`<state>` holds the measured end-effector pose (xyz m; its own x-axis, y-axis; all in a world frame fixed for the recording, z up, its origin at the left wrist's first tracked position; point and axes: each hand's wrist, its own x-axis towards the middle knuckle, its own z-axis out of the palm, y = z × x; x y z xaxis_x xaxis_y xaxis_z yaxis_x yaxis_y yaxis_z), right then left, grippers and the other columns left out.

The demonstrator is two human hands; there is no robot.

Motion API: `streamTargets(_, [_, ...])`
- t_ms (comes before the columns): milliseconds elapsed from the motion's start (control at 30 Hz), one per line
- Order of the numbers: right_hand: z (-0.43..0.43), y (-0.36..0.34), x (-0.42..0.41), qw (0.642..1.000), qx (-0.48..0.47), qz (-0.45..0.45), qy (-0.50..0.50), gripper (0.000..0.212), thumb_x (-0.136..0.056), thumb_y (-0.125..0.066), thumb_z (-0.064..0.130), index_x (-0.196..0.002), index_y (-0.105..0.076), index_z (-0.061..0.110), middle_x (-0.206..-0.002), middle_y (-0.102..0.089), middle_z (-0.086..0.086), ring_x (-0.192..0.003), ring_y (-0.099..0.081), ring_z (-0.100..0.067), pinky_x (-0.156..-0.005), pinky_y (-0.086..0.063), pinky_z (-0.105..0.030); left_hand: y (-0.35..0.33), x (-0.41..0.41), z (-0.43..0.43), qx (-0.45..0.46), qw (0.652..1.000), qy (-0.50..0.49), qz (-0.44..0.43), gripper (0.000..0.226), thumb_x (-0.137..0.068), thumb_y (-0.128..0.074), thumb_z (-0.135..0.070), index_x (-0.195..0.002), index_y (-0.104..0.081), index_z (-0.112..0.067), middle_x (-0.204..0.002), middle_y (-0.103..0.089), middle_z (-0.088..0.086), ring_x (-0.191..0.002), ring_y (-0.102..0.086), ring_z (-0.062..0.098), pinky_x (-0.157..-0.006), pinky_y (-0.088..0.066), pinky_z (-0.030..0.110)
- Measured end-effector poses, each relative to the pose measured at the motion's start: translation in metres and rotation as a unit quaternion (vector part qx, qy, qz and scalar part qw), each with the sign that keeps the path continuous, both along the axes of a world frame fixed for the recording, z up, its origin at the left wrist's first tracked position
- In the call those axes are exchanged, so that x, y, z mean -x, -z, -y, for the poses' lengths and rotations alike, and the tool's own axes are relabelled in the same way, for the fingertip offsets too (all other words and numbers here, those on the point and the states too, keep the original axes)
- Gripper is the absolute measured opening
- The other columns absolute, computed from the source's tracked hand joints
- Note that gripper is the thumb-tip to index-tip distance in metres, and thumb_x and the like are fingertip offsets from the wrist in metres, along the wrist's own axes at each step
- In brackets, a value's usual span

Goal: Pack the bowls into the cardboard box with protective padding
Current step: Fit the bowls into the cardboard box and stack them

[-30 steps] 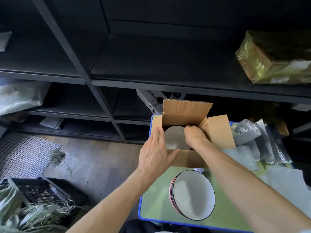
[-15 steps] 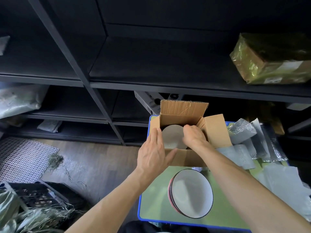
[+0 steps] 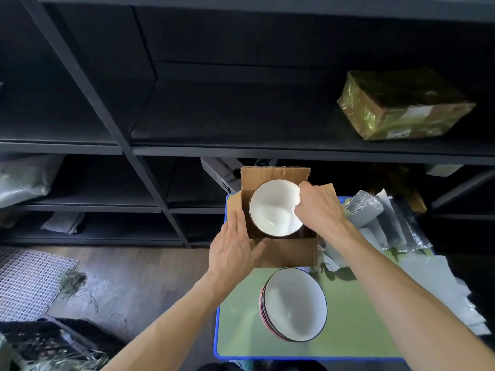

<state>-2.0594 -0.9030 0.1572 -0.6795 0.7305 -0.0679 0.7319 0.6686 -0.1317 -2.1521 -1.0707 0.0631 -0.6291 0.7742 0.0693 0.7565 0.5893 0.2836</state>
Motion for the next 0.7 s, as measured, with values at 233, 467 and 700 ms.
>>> streamTargets(233, [0.007, -0.005, -0.034, 0.996, 0.068, -0.042, 0.033, 0.02, -0.077, -0.046, 0.001, -0.094, -0.053, 0.008, -0.09, -0.05, -0.009, -0.085, -0.049, -0.036, -0.05, -0.027, -0.033, -0.005, 0.001, 0.004, 0.006, 1.0, 0.0, 0.01, 0.068, -0.088, -0.052, -0.062, -0.136, -0.036, -0.016, -0.123, -0.047, -0.003, -0.093, -0.053, 0.018, -0.066, -0.036, 0.027])
streamTargets(467, [0.021, -0.012, -0.07, 0.992, 0.104, -0.05, 0.043, 0.002, -0.087, -0.047, 0.005, -0.089, -0.047, 0.006, -0.076, -0.047, -0.007, -0.086, -0.048, -0.036, -0.061, -0.031, -0.036, -0.013, -0.006, 0.013, -0.021, 1.0, 0.015, 0.008, 0.06, -0.093, -0.049, -0.055, -0.135, -0.044, -0.012, -0.122, -0.053, 0.001, -0.106, -0.052, 0.023, -0.079, -0.047, 0.033])
streamTargets(700, [0.036, 0.004, -0.1, 0.991, 0.112, -0.056, 0.056, 0.005, -0.086, -0.043, 0.006, -0.082, -0.043, 0.008, -0.071, -0.05, -0.009, -0.078, -0.044, -0.036, -0.05, -0.023, -0.035, -0.043, -0.04, 0.032, -0.183, 0.975, 0.118, 0.048, 0.033, -0.103, -0.037, -0.021, -0.104, -0.067, -0.009, -0.099, -0.066, 0.001, -0.095, -0.057, 0.021, -0.076, -0.054, 0.044])
